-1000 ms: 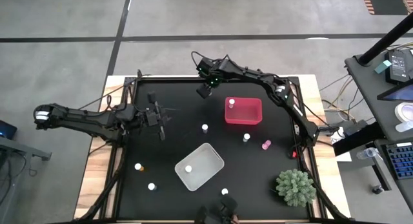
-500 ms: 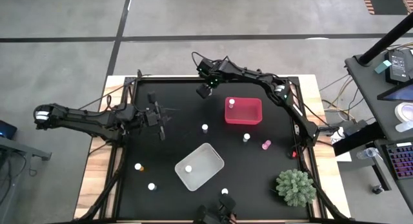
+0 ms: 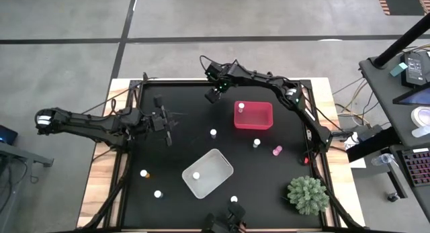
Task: Pick and place medicine bottles into bin by pill shape (circle, oval)
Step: Put the transparent capsule bottle into the white bin
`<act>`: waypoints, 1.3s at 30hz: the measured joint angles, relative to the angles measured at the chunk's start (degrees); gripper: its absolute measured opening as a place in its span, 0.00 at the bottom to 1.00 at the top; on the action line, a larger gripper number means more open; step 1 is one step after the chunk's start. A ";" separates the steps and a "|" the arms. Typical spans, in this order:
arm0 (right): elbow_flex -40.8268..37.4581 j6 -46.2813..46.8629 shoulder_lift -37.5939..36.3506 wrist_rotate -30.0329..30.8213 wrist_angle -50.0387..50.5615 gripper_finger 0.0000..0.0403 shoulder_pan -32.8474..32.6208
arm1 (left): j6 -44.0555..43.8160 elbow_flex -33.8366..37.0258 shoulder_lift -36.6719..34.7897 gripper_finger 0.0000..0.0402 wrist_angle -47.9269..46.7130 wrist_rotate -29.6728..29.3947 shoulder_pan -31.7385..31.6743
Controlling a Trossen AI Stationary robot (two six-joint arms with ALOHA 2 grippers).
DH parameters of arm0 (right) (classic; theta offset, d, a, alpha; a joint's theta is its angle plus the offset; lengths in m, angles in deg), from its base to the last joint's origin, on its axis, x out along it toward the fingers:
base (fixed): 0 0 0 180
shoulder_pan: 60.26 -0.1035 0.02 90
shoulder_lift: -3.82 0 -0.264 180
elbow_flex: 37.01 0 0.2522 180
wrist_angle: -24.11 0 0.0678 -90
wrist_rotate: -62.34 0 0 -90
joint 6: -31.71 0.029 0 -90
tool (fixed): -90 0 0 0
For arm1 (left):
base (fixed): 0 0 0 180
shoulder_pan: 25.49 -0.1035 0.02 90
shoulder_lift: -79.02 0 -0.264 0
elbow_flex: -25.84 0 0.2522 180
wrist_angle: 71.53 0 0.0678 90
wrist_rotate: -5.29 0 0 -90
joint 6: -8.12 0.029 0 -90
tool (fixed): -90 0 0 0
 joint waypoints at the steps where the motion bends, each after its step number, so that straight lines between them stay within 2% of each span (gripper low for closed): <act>1: 0.00 0.03 0.00 0.00 0.00 0.63 0.00 | 0.00 0.00 0.00 0.04 0.00 0.00 0.00; 10: 0.00 0.70 0.00 -0.02 0.00 0.61 -0.02 | 0.00 0.00 0.00 0.04 0.24 0.00 0.01; 20: 0.00 1.09 0.00 -0.02 0.00 0.32 -0.03 | 0.00 0.00 0.00 0.04 0.30 0.00 0.01; 25: 0.00 1.22 0.00 0.00 0.00 0.31 -0.13 | 0.00 0.00 0.00 0.04 0.33 0.00 0.00; 32: 0.00 1.25 -0.11 -0.02 0.02 0.38 -0.13 | 0.00 0.00 0.00 0.04 0.41 0.00 0.00; 39: 0.57 0.91 -2.83 0.05 0.97 0.34 -0.84 | 0.00 0.00 0.00 0.04 0.41 0.00 0.02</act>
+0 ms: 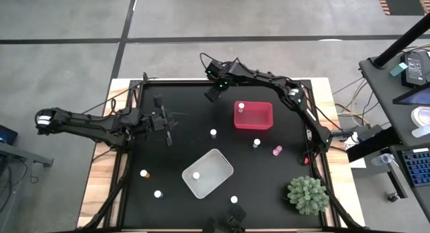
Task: Pick and place medicine bottles into bin by pill shape (circle, oval)
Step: Put the transparent capsule bottle into the white bin
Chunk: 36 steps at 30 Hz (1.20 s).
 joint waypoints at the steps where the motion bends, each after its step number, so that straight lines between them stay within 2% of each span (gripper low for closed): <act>1: 0.00 -0.32 -0.58 0.04 0.26 0.34 -0.34 | 0.00 0.00 0.00 0.04 0.00 0.00 -0.02; 9: 0.00 -1.47 -6.29 0.13 4.17 0.36 -5.54 | 0.00 0.02 0.00 0.04 0.78 0.00 0.00; 23: -0.39 -1.85 -15.63 0.14 9.10 0.35 -20.17 | -0.18 0.09 0.06 0.04 1.67 0.00 0.00; 36: -0.84 -4.73 -17.00 -0.02 11.57 0.35 -34.89 | -0.52 0.09 0.11 0.04 2.18 0.02 0.07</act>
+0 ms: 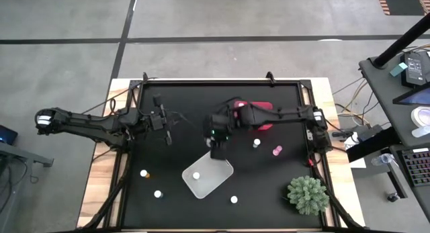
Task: Pick and place medicine bottles into bin by pill shape (circle, oval)
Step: Put the transparent capsule bottle into the white bin
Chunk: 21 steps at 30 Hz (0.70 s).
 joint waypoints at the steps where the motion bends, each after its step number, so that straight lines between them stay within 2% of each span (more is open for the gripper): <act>1: -0.20 -0.19 0.00 -0.08 -0.04 0.35 -1.04 | 0.00 0.00 0.00 0.04 -0.04 0.00 0.00; 13: -5.64 0.19 0.09 -0.18 -2.25 0.35 -9.59 | 0.02 0.00 -0.13 0.04 0.14 0.00 0.00; 21: -11.55 2.12 0.09 -0.14 -7.90 0.35 -10.56 | 0.02 0.00 -0.09 0.04 0.14 0.00 0.00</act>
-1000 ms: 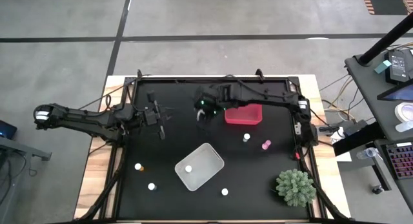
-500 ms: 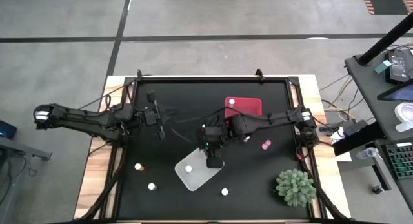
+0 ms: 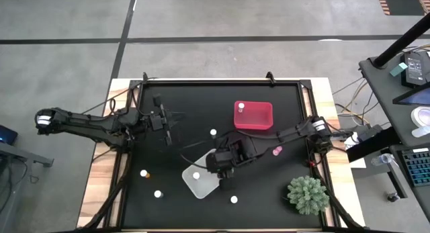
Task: Pick and place medicine bottles into bin by pill shape (circle, oval)
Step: Put the transparent capsule bottle into the white bin
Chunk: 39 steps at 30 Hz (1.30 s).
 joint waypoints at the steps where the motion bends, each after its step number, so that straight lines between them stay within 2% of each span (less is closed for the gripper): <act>1: -1.01 0.10 0.00 0.01 -0.58 0.35 0.02 | 0.00 0.00 0.00 0.04 0.00 0.00 0.00; 11: -11.88 -2.46 0.02 0.05 -10.01 0.35 0.04 | 0.00 0.02 -0.02 0.04 0.00 0.00 -0.02; 19: -17.30 -2.65 0.02 0.14 -13.85 0.35 0.15 | 0.00 0.02 0.09 0.04 0.02 0.00 -0.04; 34: -18.14 -2.46 0.02 0.14 -14.92 0.35 0.55 | 0.00 0.02 0.09 0.04 0.00 0.00 -0.04; 39: -18.14 -2.54 0.02 0.13 -14.90 0.40 0.55 | 0.00 0.02 0.09 0.04 0.00 0.00 -0.02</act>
